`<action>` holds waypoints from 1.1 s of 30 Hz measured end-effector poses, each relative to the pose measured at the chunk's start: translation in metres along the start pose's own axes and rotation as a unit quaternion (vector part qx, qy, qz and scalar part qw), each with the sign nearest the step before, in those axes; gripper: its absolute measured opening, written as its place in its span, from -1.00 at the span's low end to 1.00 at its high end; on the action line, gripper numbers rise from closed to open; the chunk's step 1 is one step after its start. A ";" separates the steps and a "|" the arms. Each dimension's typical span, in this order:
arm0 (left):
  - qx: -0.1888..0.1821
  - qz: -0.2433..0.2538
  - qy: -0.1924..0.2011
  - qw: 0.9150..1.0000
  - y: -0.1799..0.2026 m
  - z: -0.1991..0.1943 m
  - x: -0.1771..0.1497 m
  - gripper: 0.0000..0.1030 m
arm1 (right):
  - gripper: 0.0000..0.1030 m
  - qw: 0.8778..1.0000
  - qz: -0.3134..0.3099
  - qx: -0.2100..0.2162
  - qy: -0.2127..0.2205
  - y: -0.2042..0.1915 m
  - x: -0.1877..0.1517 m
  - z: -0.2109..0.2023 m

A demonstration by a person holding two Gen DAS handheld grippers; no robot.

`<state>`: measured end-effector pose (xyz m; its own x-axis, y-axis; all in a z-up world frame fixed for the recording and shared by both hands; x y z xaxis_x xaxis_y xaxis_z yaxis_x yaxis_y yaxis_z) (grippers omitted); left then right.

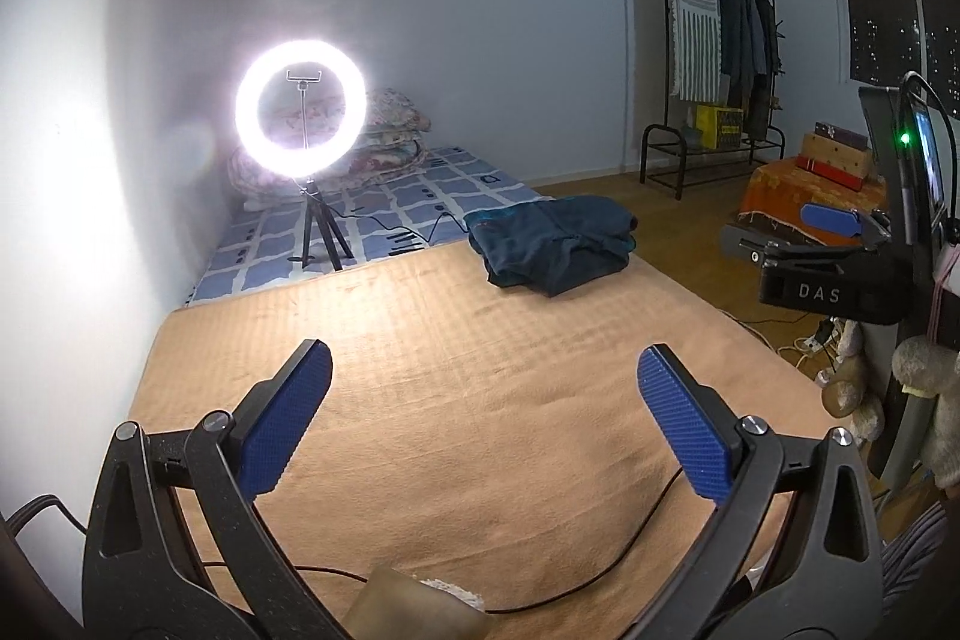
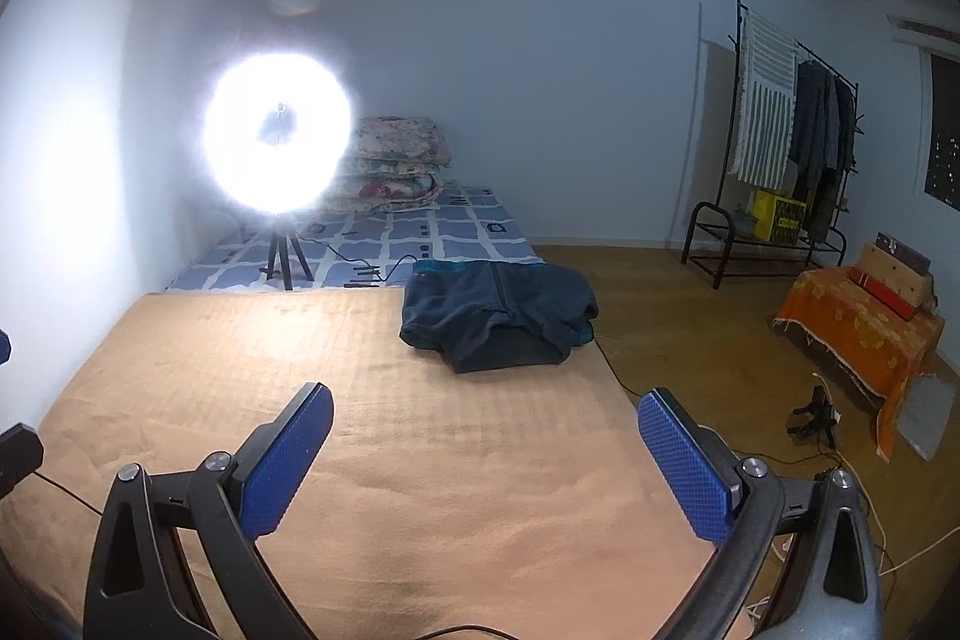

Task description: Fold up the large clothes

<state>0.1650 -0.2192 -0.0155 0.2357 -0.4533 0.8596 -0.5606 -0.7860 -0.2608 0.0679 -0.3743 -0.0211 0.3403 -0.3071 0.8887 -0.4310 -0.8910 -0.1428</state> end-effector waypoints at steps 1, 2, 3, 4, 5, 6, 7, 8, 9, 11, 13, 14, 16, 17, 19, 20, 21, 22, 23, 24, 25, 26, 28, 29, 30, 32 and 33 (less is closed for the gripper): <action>0.000 0.001 -0.001 1.000 0.001 0.000 0.000 1.00 | 0.99 1.000 0.004 0.001 -0.002 0.001 0.000 0.001; -0.002 0.001 -0.002 1.000 0.001 0.000 -0.001 1.00 | 0.99 1.000 0.007 0.001 -0.003 0.002 0.000 0.001; -0.003 0.000 -0.002 1.000 0.002 0.001 -0.001 1.00 | 0.99 1.000 0.009 0.001 -0.003 0.003 0.001 0.001; -0.003 0.000 -0.003 1.000 0.003 0.000 -0.002 1.00 | 0.99 1.000 0.009 0.001 -0.003 0.005 0.001 0.001; -0.004 0.001 -0.004 1.000 0.003 0.001 -0.002 1.00 | 0.99 1.000 0.009 0.001 -0.004 0.005 0.001 0.002; -0.005 0.002 -0.005 1.000 0.003 0.002 -0.003 1.00 | 0.99 1.000 0.008 0.000 -0.003 0.006 0.001 0.002; -0.005 0.002 -0.005 1.000 0.003 0.003 -0.003 1.00 | 0.99 1.000 0.008 0.000 -0.004 0.006 0.001 0.002; -0.004 0.003 -0.006 1.000 0.003 0.003 -0.003 1.00 | 0.99 1.000 0.007 0.001 -0.005 0.006 0.001 0.002; -0.004 0.003 -0.006 1.000 0.003 0.003 -0.003 1.00 | 0.99 1.000 0.007 0.001 -0.006 0.005 0.000 0.002; -0.004 0.003 -0.006 1.000 0.004 0.003 -0.003 1.00 | 0.99 1.000 0.007 -0.001 -0.007 0.006 0.000 0.003; -0.004 0.003 -0.005 1.000 0.004 0.003 -0.003 1.00 | 0.99 1.000 0.006 0.000 -0.008 0.007 0.000 0.004; -0.004 0.003 -0.005 1.000 0.004 0.003 -0.003 1.00 | 0.99 1.000 0.005 -0.001 -0.008 0.008 0.000 0.004; -0.004 0.003 -0.005 1.000 0.004 0.003 -0.003 1.00 | 0.99 1.000 0.003 -0.003 -0.009 0.008 0.000 0.005; -0.005 0.003 -0.005 1.000 0.004 0.003 -0.003 1.00 | 0.99 1.000 0.004 -0.003 -0.009 0.008 0.000 0.007; -0.005 0.004 -0.005 1.000 0.004 0.003 -0.003 1.00 | 0.99 1.000 0.006 -0.002 -0.011 0.009 -0.001 0.008; -0.004 0.004 -0.005 1.000 0.004 0.003 -0.003 1.00 | 0.99 1.000 0.007 -0.002 -0.012 0.010 -0.001 0.008; -0.004 0.004 -0.005 1.000 0.004 0.003 -0.003 1.00 | 0.99 1.000 0.008 -0.001 -0.013 0.010 -0.001 0.008; -0.004 0.005 -0.005 1.000 0.005 0.003 -0.003 1.00 | 0.99 1.000 0.008 -0.001 -0.013 0.011 -0.001 0.008; -0.004 0.004 -0.006 1.000 0.005 0.003 -0.003 1.00 | 0.99 1.000 0.008 -0.001 -0.013 0.011 -0.001 0.008; -0.004 0.005 -0.006 1.000 0.005 0.003 -0.003 1.00 | 0.99 1.000 0.007 -0.001 -0.013 0.011 -0.001 0.008; -0.004 0.006 -0.006 1.000 0.005 0.003 -0.003 1.00 | 0.99 1.000 0.006 -0.001 -0.013 0.011 0.000 0.008; -0.004 0.006 -0.006 1.000 0.006 0.003 -0.003 1.00 | 0.99 1.000 0.007 -0.001 -0.012 0.011 0.000 0.008; -0.004 0.006 -0.006 1.000 0.006 0.003 -0.003 1.00 | 0.99 1.000 0.006 0.000 -0.012 0.012 -0.001 0.008; -0.004 0.006 -0.006 1.000 0.006 0.002 -0.003 1.00 | 0.99 1.000 0.006 0.000 -0.012 0.012 -0.001 0.008; -0.003 0.006 -0.005 1.000 0.006 0.003 -0.003 1.00 | 0.99 1.000 0.006 0.001 -0.012 0.012 -0.001 0.008; -0.003 0.006 -0.006 1.000 0.006 0.002 -0.002 1.00 | 0.99 1.000 0.005 0.001 -0.013 0.012 -0.001 0.009; -0.003 0.005 -0.006 1.000 0.006 0.002 -0.002 1.00 | 0.99 1.000 0.004 0.001 -0.013 0.012 -0.001 0.008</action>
<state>0.1631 -0.2237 -0.0203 0.2384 -0.4665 0.8518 -0.5684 -0.7782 -0.2671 0.0693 -0.3875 -0.0276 0.3586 -0.3236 0.8756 -0.4319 -0.8891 -0.1516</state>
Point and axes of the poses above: each gripper's, at about its wrist camera, not at the fingertips, and z roughly the way its jaws point, y to its right, x to its top, the point moved 7 cm from there along z, roughly the way its jaws point, and after that the axes turned 15 degrees about z, right-handed, at the moved point
